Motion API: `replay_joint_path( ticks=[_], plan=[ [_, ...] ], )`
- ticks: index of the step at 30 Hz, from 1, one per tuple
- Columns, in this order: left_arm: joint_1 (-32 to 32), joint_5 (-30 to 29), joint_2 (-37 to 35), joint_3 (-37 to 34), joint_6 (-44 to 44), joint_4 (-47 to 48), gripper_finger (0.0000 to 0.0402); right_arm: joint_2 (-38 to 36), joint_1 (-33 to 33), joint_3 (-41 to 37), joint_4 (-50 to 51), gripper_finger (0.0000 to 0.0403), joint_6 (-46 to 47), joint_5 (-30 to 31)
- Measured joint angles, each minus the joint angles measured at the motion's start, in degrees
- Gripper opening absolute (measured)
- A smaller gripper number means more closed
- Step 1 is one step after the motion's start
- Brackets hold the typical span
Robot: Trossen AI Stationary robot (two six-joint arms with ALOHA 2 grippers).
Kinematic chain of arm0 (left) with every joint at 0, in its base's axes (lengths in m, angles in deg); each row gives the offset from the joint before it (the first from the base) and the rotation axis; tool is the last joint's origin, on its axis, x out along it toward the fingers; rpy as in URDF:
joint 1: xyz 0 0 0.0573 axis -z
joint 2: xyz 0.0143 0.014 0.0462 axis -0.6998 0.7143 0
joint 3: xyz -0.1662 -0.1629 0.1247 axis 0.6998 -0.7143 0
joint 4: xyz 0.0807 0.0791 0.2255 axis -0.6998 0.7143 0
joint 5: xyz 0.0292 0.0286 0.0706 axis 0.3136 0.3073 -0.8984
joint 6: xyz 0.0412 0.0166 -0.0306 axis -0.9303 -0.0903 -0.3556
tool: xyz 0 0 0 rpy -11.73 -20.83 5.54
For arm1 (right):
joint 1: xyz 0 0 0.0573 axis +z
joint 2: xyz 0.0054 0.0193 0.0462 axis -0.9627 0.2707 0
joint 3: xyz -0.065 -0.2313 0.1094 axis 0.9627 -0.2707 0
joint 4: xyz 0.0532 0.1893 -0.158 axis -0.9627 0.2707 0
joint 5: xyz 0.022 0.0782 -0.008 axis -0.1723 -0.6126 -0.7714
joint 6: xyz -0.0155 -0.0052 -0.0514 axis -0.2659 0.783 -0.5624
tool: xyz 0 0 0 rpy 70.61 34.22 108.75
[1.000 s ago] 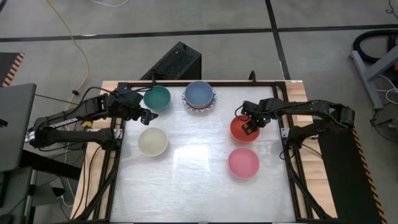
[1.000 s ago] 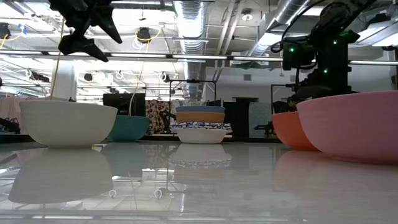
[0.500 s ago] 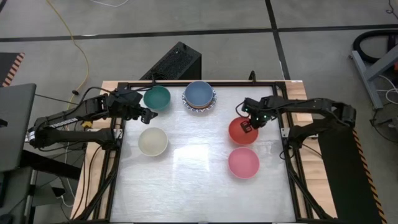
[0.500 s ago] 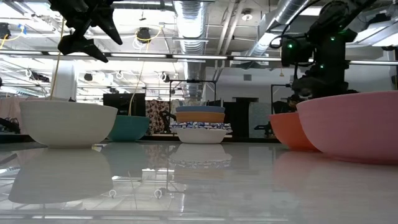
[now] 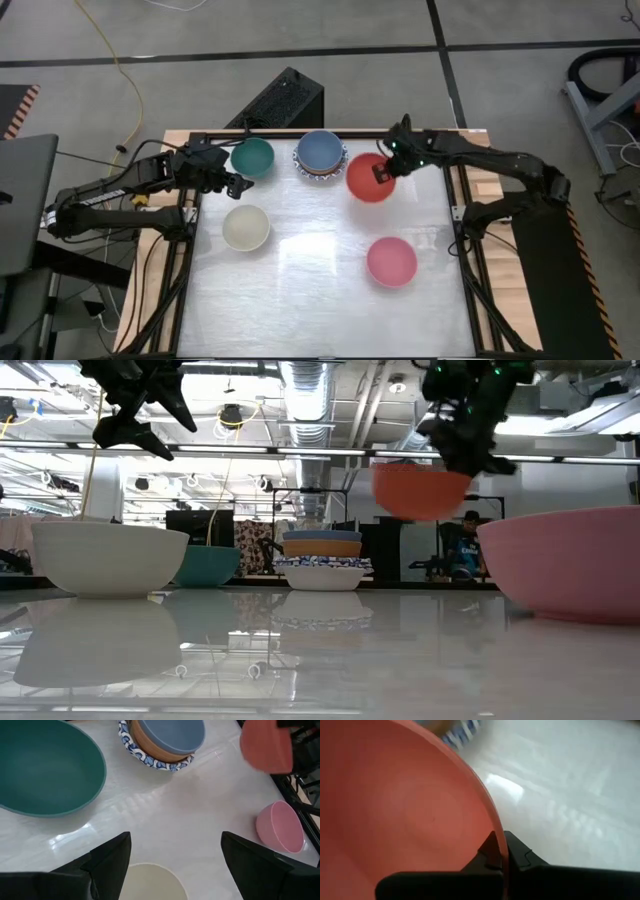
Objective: Nest bowls inside each other by size order
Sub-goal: Stack the orange bowl on top of the blue bowl
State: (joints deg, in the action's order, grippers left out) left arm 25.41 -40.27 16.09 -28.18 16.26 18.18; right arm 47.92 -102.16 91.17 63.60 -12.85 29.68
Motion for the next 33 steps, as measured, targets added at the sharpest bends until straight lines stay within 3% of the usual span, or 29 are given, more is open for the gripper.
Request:
replay_joint_path(
  ticks=[8, 24, 33],
  plan=[
    [0.0, -1.0, 0.0, 0.0, -0.2, 0.0, 0.0297, 6.7, -1.3, 12.2, 0.2, 0.0005, -2.5, -0.6],
    [0.0, -1.2, 0.0, 0.0, -0.9, 2.3, 0.0297, 37.3, -4.3, 48.3, 6.1, 0.0005, -13.8, -6.4],
    [0.0, -2.1, 0.0, 0.0, -0.9, 2.4, 0.0297, 47.4, -6.0, 56.0, 10.0, 0.0006, -14.3, -6.4]
  ],
)
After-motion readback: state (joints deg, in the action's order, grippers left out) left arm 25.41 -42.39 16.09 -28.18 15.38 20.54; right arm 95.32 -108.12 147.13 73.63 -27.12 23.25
